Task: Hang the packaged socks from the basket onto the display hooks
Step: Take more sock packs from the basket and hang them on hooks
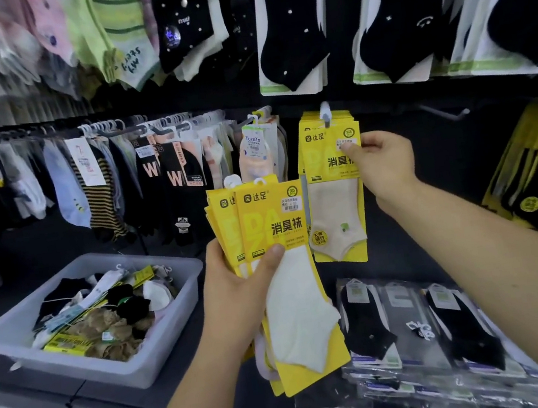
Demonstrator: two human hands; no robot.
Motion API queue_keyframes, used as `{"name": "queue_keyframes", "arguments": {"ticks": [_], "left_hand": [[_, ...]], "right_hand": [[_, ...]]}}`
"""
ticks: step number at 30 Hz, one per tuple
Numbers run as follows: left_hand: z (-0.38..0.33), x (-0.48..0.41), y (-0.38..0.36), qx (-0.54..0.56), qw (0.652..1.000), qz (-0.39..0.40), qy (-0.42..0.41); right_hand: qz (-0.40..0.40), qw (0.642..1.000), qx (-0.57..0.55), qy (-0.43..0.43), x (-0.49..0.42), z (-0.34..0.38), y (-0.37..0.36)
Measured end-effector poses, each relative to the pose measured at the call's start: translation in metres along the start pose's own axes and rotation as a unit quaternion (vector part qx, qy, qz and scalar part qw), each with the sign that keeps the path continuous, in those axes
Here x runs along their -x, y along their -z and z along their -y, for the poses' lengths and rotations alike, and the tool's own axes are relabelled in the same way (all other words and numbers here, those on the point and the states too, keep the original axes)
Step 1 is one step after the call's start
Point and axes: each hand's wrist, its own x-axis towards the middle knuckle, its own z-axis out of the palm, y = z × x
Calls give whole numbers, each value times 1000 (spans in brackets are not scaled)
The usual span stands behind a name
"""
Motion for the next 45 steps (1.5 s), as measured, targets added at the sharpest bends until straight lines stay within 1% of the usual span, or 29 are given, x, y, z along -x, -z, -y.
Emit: {"name": "queue_keyframes", "arguments": {"ticks": [5,8,9,10,12,14,15,17,22,27,29,31,34,35,37,39,42,45], "left_hand": [[-3,2,0,7,1000,5,8],[-4,4,-1,12,1000,10,14],[-4,5,-1,14,1000,11,16],[-4,5,-1,16,1000,13,19],[-5,6,-3,25,999,17,23],[-5,6,-4,33,999,17,27],[-5,6,-5,36,999,18,27],[-5,7,-8,45,998,21,30],[-8,10,-12,55,997,36,34],[-9,10,-14,69,995,57,49],[-8,11,-16,61,995,58,47],[-8,12,-18,51,996,60,40],[-8,13,-18,34,996,81,30],[-7,14,-18,27,995,88,27],[-5,15,-18,8,995,97,21],[-3,15,-19,-6,994,104,16],[-2,14,-18,-15,994,108,13],[-2,13,-17,-12,994,112,11]], "right_hand": [[-66,995,63,-27,-1,-9,0],[-76,992,96,-19,16,-7,5],[-59,993,100,-10,26,-5,6],[-26,995,95,-5,37,-3,7],[84,994,66,-19,66,2,8],[194,979,49,-39,93,6,7],[228,971,58,-38,103,6,7],[251,965,74,-23,114,5,5],[252,966,47,-20,118,3,10],[228,967,-27,-106,108,-6,25],[231,964,-45,-123,107,-9,28],[216,971,-51,-91,104,-7,29],[158,987,-18,11,89,12,32],[155,987,8,43,84,20,32],[178,979,59,80,77,35,31],[213,968,101,81,71,42,31],[245,955,154,56,63,46,35],[247,952,170,68,58,48,40]]}}
